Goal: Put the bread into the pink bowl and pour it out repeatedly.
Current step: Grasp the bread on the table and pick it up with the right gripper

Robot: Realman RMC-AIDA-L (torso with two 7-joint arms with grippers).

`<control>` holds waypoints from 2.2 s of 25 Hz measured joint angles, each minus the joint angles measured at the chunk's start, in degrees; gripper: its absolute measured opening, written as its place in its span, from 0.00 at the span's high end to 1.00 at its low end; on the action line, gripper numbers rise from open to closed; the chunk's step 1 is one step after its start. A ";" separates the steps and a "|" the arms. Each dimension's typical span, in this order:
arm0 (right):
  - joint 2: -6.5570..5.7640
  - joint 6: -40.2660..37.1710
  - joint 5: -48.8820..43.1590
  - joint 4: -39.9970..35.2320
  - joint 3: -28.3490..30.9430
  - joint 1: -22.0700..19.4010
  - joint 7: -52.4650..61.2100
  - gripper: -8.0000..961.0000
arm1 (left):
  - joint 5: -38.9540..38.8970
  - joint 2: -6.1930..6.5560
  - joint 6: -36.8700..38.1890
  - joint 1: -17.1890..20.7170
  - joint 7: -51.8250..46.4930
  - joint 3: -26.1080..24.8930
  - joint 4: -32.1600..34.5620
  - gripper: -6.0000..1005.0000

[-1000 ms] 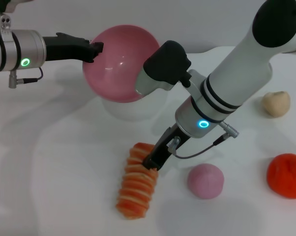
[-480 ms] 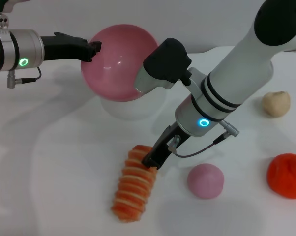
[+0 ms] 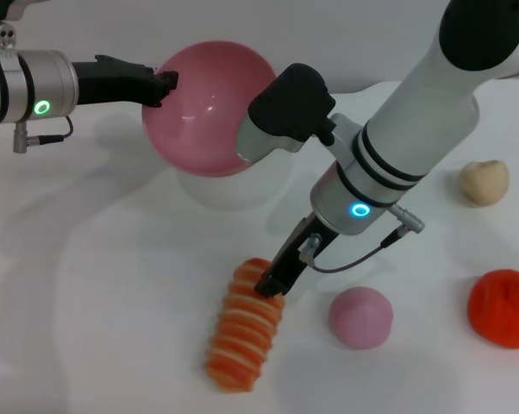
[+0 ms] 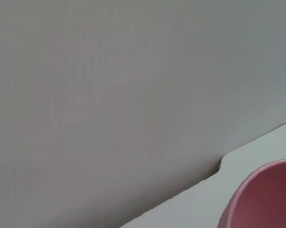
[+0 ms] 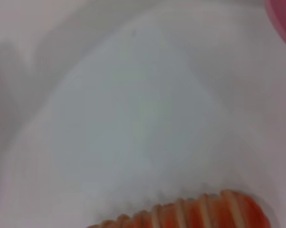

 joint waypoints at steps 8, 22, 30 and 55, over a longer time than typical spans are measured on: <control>-0.12 0.67 -4.55 -4.02 2.01 -0.31 1.83 0.73 | 0.00 0.00 -0.01 -0.01 0.07 0.00 0.11 0.95; 0.36 -1.64 -9.24 -3.91 3.29 -0.05 2.00 0.42 | 0.00 -0.01 -0.10 0.34 0.11 -0.09 0.14 0.95; 0.65 -3.95 -8.25 -4.99 1.14 -0.51 1.45 0.42 | 0.00 0.00 -0.51 0.13 0.11 -0.07 0.07 0.95; 0.75 -3.95 -3.19 -2.29 -5.28 0.26 1.97 0.42 | 0.00 0.02 -0.89 -0.19 0.11 0.39 0.13 0.95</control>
